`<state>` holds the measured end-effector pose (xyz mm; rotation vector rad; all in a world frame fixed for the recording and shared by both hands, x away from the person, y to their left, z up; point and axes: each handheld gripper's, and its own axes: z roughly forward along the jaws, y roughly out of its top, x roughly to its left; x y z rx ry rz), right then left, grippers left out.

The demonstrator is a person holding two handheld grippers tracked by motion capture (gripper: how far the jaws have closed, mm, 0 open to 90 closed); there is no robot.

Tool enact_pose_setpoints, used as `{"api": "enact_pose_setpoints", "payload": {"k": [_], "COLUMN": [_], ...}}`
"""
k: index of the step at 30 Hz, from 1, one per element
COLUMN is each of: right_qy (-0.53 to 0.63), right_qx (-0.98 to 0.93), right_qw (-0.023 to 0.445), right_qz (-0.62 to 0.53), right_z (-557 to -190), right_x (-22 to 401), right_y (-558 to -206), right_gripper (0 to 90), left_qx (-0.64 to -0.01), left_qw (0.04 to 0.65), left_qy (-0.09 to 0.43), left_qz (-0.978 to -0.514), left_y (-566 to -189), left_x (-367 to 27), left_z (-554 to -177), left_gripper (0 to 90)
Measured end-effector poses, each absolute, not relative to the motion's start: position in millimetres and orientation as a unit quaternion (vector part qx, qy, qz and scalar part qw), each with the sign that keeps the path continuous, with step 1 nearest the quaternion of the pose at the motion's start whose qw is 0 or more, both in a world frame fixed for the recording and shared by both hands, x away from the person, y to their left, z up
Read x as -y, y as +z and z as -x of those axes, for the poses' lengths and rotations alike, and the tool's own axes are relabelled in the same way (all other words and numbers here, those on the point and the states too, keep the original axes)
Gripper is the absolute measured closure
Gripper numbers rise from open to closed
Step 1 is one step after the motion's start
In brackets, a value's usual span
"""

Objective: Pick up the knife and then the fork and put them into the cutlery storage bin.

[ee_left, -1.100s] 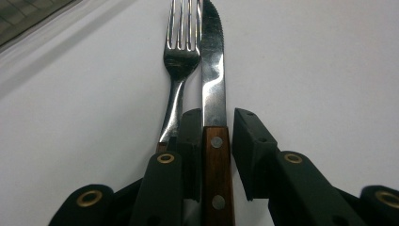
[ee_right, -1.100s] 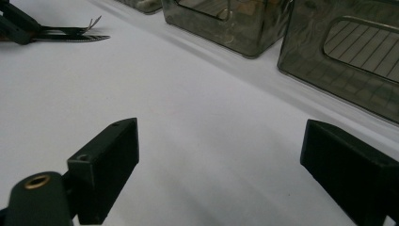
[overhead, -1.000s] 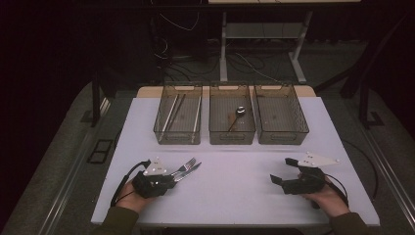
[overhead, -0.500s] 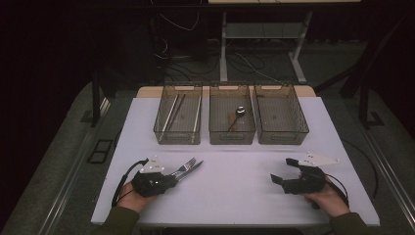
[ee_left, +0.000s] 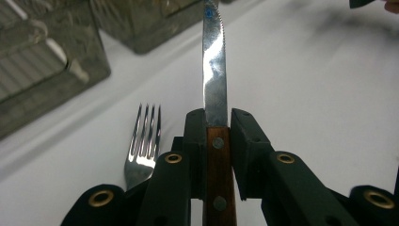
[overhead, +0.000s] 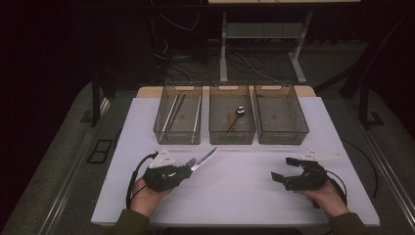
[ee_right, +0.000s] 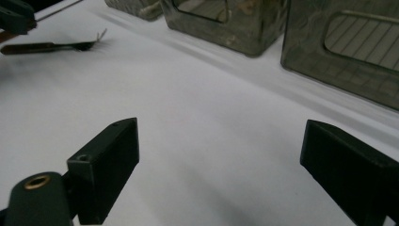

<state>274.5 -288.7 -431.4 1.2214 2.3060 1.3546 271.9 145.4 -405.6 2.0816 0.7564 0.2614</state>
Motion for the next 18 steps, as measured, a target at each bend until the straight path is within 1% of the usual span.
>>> {"api": "enact_pose_setpoints", "payload": {"k": [5,13,18], "right_qy": [0.505,0.524,0.541], "right_qx": [-0.759,-0.754,-0.744], "right_qw": [0.056,0.054,0.049], "right_qz": [-0.407,-0.392,-0.389], "right_z": [-280,-291,-298], "right_x": [288,272,260], "right_y": [-420,-408,-404], "right_gripper": [14.8,14.9,15.0], "left_qx": [-0.294,-0.276,-0.274], "left_qw": [0.455,0.473,0.486], "left_qy": [0.114,0.12,0.123], "left_qz": [-0.833,-0.828,-0.821], "left_y": [-399,-393,-389], "left_x": [-127,-91,-76], "left_z": [-277,-289,-295], "left_gripper": [76.9,76.9,76.9]}}
